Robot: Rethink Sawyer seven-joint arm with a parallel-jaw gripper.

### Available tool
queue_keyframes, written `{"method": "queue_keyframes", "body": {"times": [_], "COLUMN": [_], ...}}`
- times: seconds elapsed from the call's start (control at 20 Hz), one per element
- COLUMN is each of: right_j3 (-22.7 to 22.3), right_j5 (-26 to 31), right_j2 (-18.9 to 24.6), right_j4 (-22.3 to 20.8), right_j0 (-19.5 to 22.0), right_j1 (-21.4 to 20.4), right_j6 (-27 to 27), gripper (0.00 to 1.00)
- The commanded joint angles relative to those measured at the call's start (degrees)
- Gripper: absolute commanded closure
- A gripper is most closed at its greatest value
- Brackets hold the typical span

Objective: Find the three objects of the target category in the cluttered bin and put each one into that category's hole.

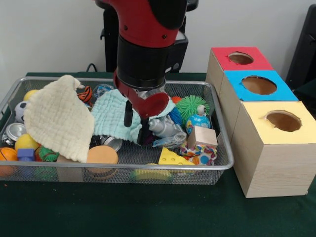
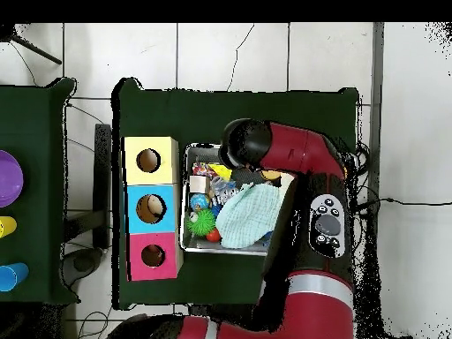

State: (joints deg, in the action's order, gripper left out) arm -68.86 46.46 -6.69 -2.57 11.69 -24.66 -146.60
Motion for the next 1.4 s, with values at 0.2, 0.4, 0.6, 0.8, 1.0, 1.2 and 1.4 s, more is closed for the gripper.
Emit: {"method": "queue_keyframes", "body": {"times": [0.2, 0.4, 0.6, 0.8, 1.0, 1.2, 1.4], "right_j3": [-5.4, -5.5, -4.6, -4.2, -4.9, -4.9, -5.6], "right_j5": [-4.8, -5.1, -5.5, -5.1, -4.7, -5.1, -4.6], "right_j2": [10.4, 11.4, 11.5, 13.0, 14.4, 14.2, 14.7], "right_j4": [-8.3, -10.2, -11.6, -12.3, -13.3, -15.8, -17.3], "right_j0": [4.5, 5.2, 5.6, 7.4, 8.7, 8.8, 9.3], "right_j1": [2.0, 2.1, 2.2, 2.4, 2.6, 3.0, 3.5], "right_j6": [16.0, 15.2, 12.9, 13.5, 14.8, 14.7, 14.5], "gripper": [0.0, 0.0, 0.0, 0.0, 0.0, 0.0, 0.0]}}
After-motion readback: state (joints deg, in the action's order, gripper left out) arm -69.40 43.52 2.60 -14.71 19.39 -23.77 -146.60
